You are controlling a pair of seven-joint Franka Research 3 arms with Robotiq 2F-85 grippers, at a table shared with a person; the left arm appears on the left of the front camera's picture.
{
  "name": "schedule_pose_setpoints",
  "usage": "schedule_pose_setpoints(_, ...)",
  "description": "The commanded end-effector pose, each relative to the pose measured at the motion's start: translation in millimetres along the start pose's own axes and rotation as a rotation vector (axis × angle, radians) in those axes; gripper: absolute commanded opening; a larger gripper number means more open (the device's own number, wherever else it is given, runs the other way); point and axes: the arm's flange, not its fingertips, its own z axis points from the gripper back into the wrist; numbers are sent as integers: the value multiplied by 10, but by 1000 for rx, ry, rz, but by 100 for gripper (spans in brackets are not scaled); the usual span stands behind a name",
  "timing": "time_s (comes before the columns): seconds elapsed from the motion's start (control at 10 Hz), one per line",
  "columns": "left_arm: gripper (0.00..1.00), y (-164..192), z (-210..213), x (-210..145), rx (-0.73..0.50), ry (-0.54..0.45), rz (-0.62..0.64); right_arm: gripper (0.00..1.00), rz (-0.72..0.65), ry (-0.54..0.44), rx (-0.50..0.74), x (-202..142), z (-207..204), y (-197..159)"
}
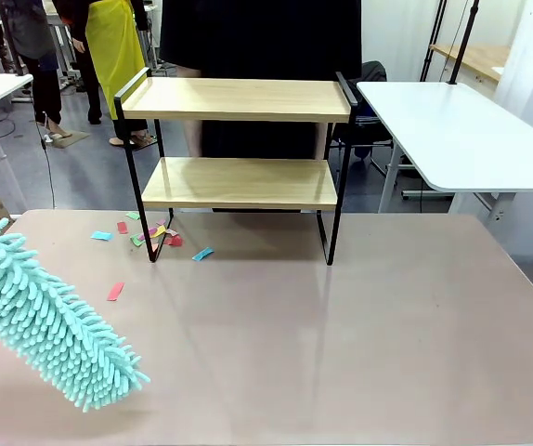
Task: Clean the shelf.
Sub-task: Hand the Duster back to the human.
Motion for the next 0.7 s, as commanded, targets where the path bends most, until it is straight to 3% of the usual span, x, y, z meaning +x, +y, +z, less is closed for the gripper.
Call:
schedule_pose_setpoints(0.0,13,0,0,0,0,0,0,100,0,0,0,0,0,0)
schedule_pose_setpoints(0.3,13,82,-273,-48,24,-137,-34,100,-27,-50,172,628,-371,384)
schedule_pose_setpoints(0.6,13,93,-462,-204,94,-429,-31,100,-105,-88,390,1096,-707,896)
